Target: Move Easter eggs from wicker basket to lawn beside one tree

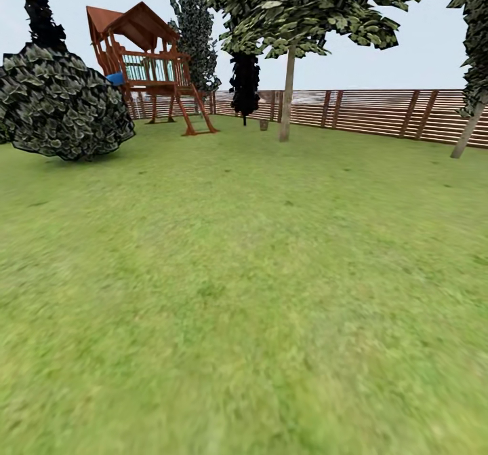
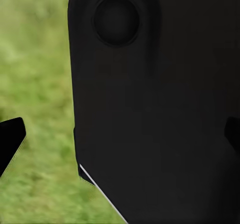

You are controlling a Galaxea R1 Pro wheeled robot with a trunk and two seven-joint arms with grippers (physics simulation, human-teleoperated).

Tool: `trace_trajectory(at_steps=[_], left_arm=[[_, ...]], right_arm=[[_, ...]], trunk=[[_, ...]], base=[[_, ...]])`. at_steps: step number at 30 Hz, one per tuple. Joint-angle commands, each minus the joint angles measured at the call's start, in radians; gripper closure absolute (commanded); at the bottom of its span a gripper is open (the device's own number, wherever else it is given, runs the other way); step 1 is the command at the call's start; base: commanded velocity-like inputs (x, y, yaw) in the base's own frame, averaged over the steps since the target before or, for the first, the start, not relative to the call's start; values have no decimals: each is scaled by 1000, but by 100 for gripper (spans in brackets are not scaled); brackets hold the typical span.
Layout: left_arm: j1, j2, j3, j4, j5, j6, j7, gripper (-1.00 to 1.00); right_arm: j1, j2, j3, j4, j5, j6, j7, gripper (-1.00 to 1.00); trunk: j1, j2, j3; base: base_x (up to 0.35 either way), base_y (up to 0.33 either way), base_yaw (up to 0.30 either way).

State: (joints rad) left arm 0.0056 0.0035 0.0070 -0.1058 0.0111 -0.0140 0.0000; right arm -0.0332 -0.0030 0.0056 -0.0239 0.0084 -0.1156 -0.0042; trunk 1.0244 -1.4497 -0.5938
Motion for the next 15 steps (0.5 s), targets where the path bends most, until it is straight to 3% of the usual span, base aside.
trace_trajectory(at_steps=[1, 15], left_arm=[[1, 0, 0, -2, 1, -1, 0, -100], [1, 1, 1, -2, 1, -1, 0, -100]], right_arm=[[-1, 0, 0, 1, 1, -4, 0, -100], [-1, 1, 0, 1, 1, -3, 0, -100]], trunk=[[1, 0, -1], [1, 0, -1]], base=[[327, 0, 0], [327, 0, 0]])
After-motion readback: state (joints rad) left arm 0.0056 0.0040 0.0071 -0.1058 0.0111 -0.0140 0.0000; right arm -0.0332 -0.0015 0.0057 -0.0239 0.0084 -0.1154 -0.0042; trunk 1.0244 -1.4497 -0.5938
